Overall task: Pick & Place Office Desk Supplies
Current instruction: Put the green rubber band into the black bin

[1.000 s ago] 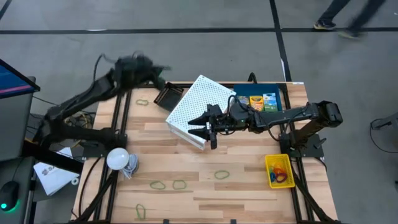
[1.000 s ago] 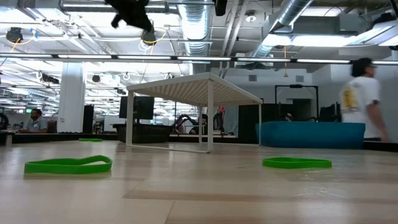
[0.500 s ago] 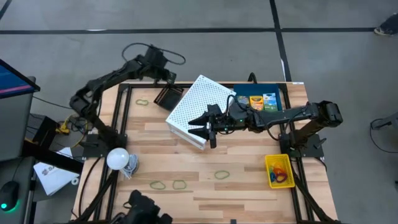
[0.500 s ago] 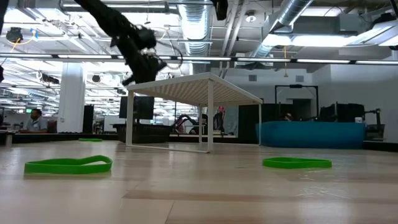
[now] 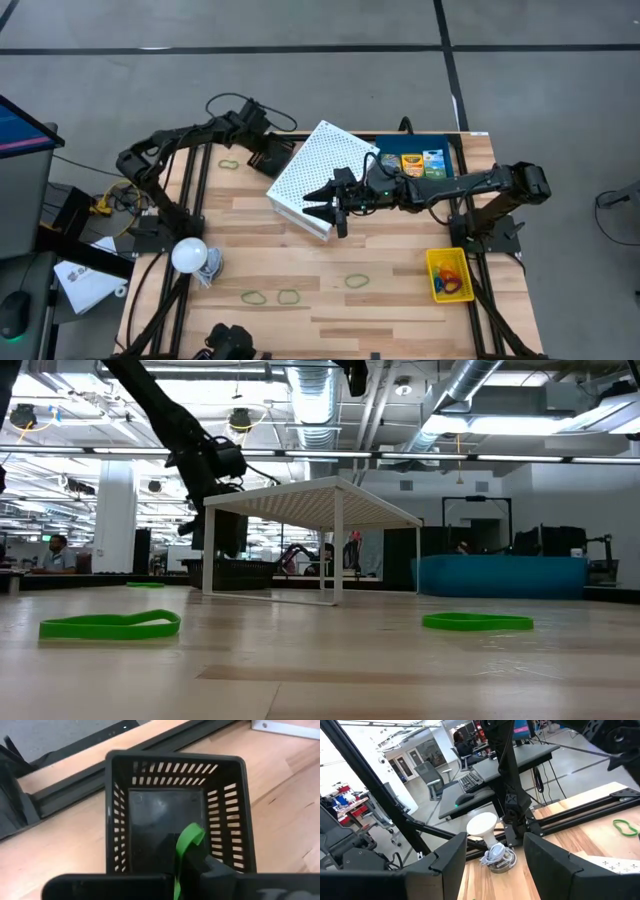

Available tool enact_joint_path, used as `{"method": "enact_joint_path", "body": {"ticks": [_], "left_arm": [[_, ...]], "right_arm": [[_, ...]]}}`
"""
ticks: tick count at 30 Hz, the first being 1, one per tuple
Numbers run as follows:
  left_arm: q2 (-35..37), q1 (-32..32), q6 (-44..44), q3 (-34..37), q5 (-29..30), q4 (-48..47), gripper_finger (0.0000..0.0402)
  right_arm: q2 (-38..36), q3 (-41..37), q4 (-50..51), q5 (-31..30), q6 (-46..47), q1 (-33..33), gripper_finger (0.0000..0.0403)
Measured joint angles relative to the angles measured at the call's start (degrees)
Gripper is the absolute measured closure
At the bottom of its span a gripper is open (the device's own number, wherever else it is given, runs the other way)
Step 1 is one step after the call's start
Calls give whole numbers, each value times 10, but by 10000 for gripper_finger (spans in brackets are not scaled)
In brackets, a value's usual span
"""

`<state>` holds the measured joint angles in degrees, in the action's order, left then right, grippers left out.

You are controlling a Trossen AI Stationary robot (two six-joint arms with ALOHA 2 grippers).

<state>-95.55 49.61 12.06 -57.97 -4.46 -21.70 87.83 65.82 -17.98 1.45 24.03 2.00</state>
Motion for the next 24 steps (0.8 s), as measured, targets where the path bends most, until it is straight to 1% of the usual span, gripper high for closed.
{"method": "enact_joint_path", "body": {"ticks": [10, 14, 16, 18, 24], "left_arm": [[0, -5, 3, 8, -4, 14, 401], [0, -9, 2, 8, -4, 17, 389], [0, -9, 2, 8, -4, 17, 369], [0, -9, 2, 8, -4, 17, 339], [0, -9, 2, 8, -4, 17, 225]], "right_arm": [[0, 0, 4, 0, 0, -1, 210], [0, 0, 7, 0, 0, -1, 210], [0, 0, 8, 0, 0, -1, 210], [0, 0, 8, 0, 0, -1, 210], [0, 0, 8, 0, 0, -1, 210]]}}
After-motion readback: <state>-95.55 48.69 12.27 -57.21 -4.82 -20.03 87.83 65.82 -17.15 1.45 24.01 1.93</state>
